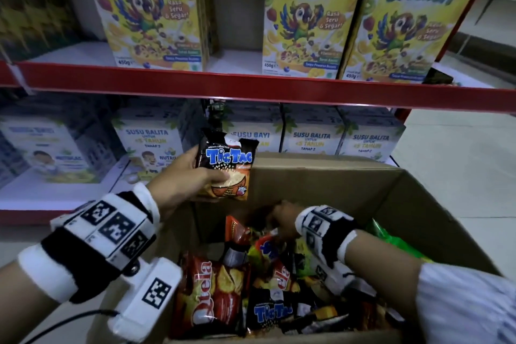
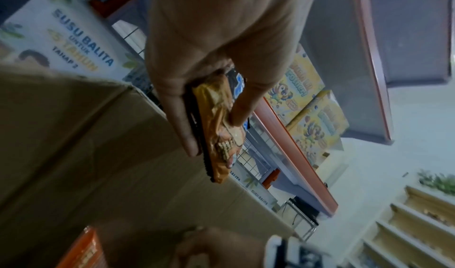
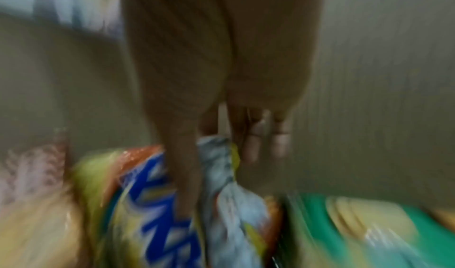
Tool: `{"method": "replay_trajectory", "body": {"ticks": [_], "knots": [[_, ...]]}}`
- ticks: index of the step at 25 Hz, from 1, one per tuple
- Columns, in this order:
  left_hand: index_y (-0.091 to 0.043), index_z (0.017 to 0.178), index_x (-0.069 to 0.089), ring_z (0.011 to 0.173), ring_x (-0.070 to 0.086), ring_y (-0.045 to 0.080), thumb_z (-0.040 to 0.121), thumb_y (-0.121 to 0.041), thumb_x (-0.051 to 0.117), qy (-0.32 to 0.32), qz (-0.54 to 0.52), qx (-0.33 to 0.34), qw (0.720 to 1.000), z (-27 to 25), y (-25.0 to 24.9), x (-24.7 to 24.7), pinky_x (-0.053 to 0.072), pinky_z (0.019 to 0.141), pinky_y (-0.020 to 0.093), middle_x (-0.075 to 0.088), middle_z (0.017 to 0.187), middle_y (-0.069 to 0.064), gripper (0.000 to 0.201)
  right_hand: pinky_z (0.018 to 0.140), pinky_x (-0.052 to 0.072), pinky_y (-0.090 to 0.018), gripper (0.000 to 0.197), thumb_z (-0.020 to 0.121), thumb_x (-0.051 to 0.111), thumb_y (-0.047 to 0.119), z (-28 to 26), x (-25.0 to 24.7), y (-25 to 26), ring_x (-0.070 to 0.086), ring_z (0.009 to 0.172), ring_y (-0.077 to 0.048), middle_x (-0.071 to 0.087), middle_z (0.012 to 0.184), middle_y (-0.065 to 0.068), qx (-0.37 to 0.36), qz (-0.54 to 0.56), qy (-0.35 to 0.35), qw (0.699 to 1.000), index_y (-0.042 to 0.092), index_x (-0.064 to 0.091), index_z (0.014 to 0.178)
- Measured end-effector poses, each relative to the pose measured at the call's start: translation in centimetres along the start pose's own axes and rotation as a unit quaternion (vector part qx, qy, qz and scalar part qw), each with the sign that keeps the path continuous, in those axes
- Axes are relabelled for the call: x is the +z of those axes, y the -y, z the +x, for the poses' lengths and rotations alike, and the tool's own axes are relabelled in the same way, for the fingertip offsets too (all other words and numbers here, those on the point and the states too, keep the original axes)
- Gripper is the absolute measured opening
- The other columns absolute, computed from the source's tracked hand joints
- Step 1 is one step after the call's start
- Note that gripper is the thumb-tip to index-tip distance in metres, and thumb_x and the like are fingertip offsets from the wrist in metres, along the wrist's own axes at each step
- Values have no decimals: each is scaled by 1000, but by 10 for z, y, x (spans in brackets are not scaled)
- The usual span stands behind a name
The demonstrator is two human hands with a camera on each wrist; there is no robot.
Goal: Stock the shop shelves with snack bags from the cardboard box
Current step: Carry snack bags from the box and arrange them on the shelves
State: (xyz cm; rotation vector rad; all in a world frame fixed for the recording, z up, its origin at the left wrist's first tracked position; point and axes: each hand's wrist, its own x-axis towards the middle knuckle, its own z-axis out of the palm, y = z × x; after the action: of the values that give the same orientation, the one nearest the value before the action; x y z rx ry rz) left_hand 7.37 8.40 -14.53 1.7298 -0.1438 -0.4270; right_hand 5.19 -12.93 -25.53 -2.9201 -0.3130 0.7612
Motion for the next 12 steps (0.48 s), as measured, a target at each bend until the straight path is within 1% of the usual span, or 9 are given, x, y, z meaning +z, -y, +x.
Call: {"method": "replay_trajectory", "body": {"ticks": [1, 2, 4, 5, 6, 8, 10, 11, 12], "knots": [[-27, 94, 57, 91, 65, 17, 82, -5, 69, -4, 25, 23, 999, -1, 0, -2, 53, 84, 35, 68, 99, -2, 28, 77, 43, -26, 16, 86, 61, 15, -9, -17, 1, 56, 92, -20, 64, 105, -10, -12, 32, 9, 999, 11, 64, 101], [-27, 96, 57, 90, 65, 15, 82, -5, 68, -10, 29, 40, 999, -1, 1, -4, 52, 84, 33, 68, 98, -3, 28, 74, 43, -27, 13, 85, 63, 13, -19, -37, 1, 53, 88, -18, 62, 99, -8, -23, 73, 24, 997, 16, 60, 97], [-24, 105, 55, 88, 65, 16, 85, -5, 65, -19, 1, 52, 998, 0, -1, -6, 56, 75, 32, 68, 98, -3, 29, 75, 49, -32, 22, 84, 66, 8, -42, -79, 1, 54, 90, -19, 58, 98, -5, -40, 157, 46, 986, 20, 53, 98], [-22, 110, 53, 88, 65, 17, 87, -6, 63, -24, -11, 54, 998, 0, -2, -6, 57, 69, 32, 67, 99, -2, 30, 76, 51, -33, 26, 84, 66, 8, -54, -98, 1, 56, 91, -20, 59, 100, -5, -53, 184, 33, 981, 21, 52, 100], [-21, 114, 51, 90, 65, 19, 89, -8, 62, -25, -18, 55, 998, -2, -3, -5, 58, 66, 33, 66, 101, -1, 30, 78, 52, -34, 29, 83, 69, 9, -65, -114, 2, 59, 92, -21, 61, 101, -5, -62, 203, 5, 977, 22, 51, 102], [-21, 119, 53, 95, 67, 23, 88, -22, 63, 1, -43, 51, 998, -8, -4, 1, 59, 66, 37, 68, 108, 1, 32, 82, 53, -35, 39, 79, 73, 11, -81, -135, 9, 63, 95, -23, 66, 101, -6, -72, 270, -59, 958, 23, 50, 107], [-21, 114, 59, 92, 71, 25, 74, -40, 67, 51, -93, 36, 994, -17, -6, 8, 60, 62, 38, 73, 105, 5, 45, 87, 53, -37, 44, 76, 75, 6, -85, -144, 18, 66, 98, -25, 69, 102, -11, -90, 354, -96, 926, 15, 49, 110], [-19, 110, 62, 89, 72, 24, 66, -45, 69, 73, -109, 26, 991, -21, -7, 11, 60, 61, 38, 74, 102, 7, 51, 88, 53, -40, 46, 75, 75, 4, -84, -146, 23, 66, 99, -29, 69, 103, -18, -97, 372, -107, 917, 11, 48, 111], [-17, 108, 64, 88, 73, 23, 62, -46, 70, 89, -115, 18, 989, -22, -9, 10, 60, 61, 38, 75, 101, 8, 55, 88, 52, -44, 47, 73, 77, 4, -83, -146, 28, 65, 98, -33, 67, 103, -27, -101, 383, -118, 911, 10, 48, 110]]}}
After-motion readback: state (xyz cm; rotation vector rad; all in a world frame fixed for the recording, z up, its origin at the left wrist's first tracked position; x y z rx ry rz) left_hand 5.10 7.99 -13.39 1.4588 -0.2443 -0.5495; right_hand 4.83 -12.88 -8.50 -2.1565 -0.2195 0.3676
